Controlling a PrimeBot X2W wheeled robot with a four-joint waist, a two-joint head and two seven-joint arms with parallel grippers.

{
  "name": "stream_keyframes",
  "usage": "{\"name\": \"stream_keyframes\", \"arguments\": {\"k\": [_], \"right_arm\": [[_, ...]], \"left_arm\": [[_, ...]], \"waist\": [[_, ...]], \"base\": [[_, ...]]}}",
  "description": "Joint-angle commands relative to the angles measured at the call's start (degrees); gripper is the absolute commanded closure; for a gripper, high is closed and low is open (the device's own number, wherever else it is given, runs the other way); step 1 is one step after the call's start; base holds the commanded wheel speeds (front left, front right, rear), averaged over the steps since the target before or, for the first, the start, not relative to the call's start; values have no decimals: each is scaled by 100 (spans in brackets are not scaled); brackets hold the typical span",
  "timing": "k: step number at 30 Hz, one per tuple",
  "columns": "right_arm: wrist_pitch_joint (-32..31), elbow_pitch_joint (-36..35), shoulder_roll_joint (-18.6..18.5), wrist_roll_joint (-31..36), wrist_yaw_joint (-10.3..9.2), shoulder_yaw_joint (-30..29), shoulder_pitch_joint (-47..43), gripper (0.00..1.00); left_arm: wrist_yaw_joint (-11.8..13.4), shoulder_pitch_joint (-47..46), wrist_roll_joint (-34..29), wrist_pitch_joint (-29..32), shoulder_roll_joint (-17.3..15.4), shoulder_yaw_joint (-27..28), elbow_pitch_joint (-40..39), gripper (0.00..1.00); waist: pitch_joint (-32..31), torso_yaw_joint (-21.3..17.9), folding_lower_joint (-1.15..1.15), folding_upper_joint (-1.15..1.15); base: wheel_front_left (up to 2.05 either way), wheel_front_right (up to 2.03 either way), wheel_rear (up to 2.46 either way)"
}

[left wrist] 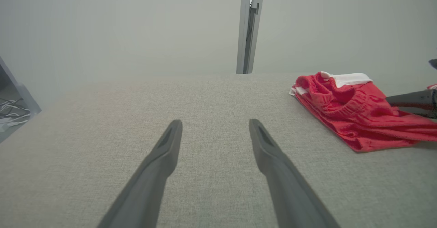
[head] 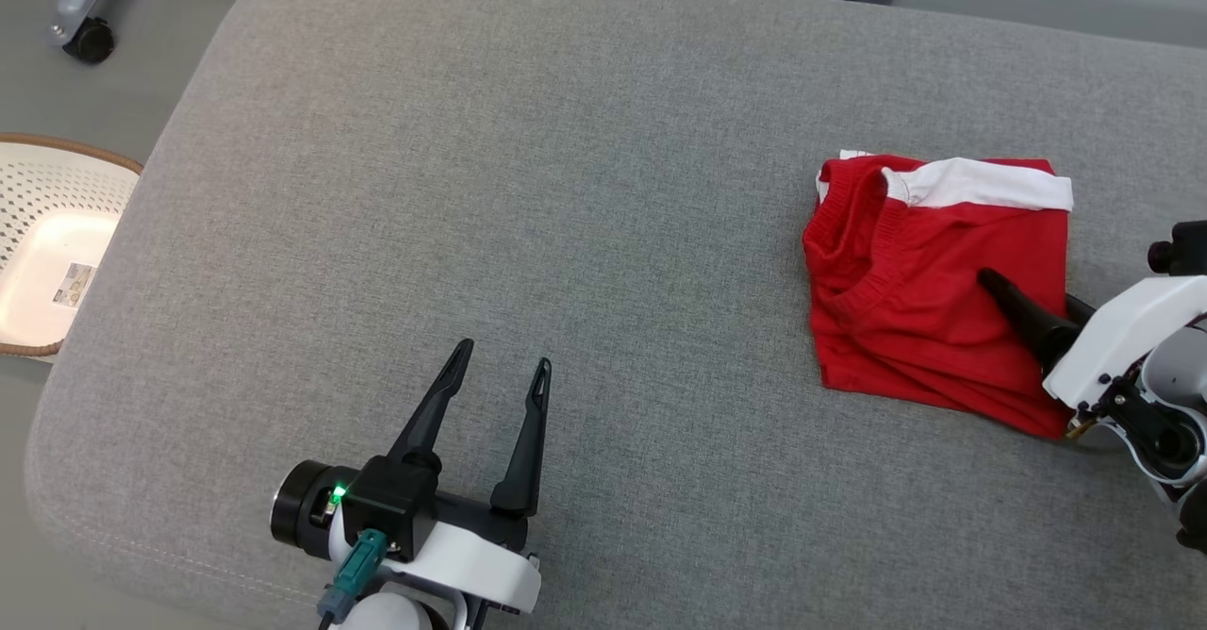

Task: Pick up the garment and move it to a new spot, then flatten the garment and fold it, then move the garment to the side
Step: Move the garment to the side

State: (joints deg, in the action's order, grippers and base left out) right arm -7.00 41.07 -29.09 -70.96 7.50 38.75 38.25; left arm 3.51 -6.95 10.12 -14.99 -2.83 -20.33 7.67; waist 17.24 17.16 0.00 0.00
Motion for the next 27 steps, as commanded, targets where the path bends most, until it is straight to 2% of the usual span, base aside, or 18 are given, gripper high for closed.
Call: {"name": "stream_keyframes", "arguments": {"k": [1, 4, 5, 6, 8, 9, 18, 27], "right_arm": [[-113, 72, 128, -63, -3, 209, -112, 0], [-126, 55, 164, -179, -3, 433, -32, 0], [-116, 51, 171, -225, -3, 501, -6, 4], [-100, 55, 171, -269, -3, 551, 16, 46], [20, 26, 130, -300, -3, 664, 68, 92], [91, 36, 93, -298, -3, 714, 100, 100], [557, 36, -171, -101, -3, 1358, 366, 100], [918, 156, -533, 440, -10, 2321, 986, 100]], "left_arm": [[30, -93, 32, -19, -22, -10, -22, 0], [53, -108, 38, -19, -22, -41, -18, 0], [59, -116, 42, -19, -21, -50, -19, 0], [58, -129, 47, -19, -21, -56, -20, 0], [56, -152, 42, -19, -22, -78, -19, 0], [60, -161, 42, -19, -22, -92, -17, 0], [97, -180, 33, -19, -23, -162, -5, 0], [77, -279, 55, -19, -21, -204, 4, 0]], "waist": [[24, 8, 0, 0], [61, 13, 0, 0], [75, 13, 0, 0], [88, 16, 0, 0], [108, 26, 0, 0], [116, 30, 0, 0], [81, -52, 0, 0], [64, -530, 0, 0]], "base": [[0, 0, 0], [0, 0, 0], [0, 0, 0], [0, 0, 0], [0, 0, 0], [0, 0, 0], [0, 0, 0], [0, 0, 0]]}}
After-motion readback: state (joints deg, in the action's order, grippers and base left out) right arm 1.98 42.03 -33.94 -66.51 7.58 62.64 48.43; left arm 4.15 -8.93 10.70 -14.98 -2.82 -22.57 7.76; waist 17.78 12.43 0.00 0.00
